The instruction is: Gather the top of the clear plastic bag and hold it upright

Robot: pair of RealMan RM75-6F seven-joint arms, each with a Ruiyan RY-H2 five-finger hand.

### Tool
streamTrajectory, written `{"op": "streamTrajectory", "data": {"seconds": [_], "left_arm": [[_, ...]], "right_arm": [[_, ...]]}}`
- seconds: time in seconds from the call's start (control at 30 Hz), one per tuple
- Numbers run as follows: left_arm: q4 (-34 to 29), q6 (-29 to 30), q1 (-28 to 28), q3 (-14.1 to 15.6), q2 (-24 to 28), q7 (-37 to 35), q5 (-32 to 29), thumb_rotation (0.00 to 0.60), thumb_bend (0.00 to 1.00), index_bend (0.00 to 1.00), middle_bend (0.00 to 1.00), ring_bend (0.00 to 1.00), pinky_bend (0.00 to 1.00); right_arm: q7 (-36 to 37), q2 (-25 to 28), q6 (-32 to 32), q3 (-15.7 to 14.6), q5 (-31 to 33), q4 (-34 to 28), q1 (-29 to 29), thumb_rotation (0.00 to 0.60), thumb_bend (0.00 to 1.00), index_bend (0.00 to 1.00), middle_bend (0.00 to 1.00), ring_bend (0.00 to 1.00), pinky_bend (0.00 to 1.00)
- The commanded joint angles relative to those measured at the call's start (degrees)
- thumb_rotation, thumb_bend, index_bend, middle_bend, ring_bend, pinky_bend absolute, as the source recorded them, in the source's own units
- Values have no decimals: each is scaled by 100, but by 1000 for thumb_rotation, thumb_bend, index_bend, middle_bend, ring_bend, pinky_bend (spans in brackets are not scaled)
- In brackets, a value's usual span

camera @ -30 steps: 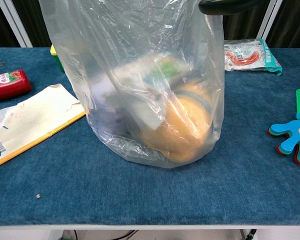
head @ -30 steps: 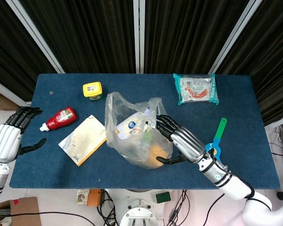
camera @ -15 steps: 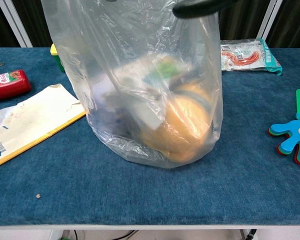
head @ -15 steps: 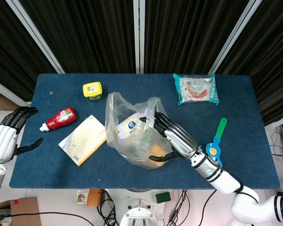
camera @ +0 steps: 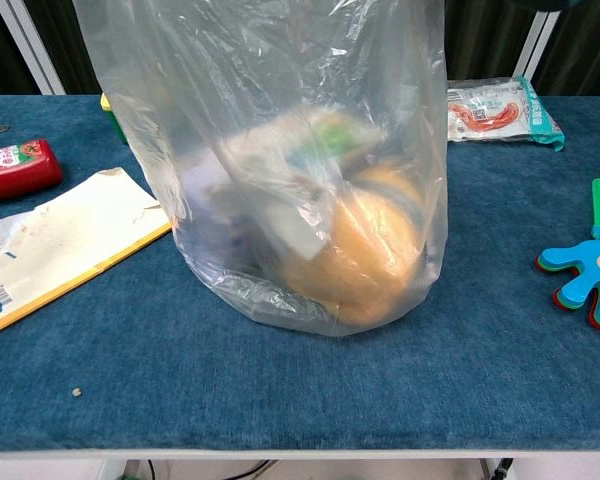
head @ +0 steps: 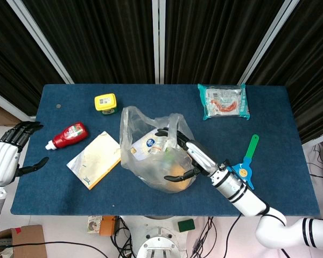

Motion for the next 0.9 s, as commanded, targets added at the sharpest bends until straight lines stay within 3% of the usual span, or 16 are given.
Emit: {"op": "streamTrajectory", "data": {"seconds": [0.03,0.2,0.6,0.9], "left_arm": [[3,-11,-3,-1,1,2,-3,600,155,203,190,145,262],[7,-5,9,-2,12,7,-10,600,155,203,190,145,263],[30,7,21,-8,25,-27,-3,600,155,203,190,145,263],[17,89,43,-42,42,-16,10,600,155,203,190,145,263]], "right_arm": [[875,-113,-152,21,72,50,55,565,137,49,107,0,0],[2057,-19,-198,87,-194,102,101,562,206,28,102,0,0],[3508,254,37,46,-677,138,165,563,211,27,120,0,0],[4912,555,216,-104,-1015,172,210,563,210,26,220,23,33]]}}
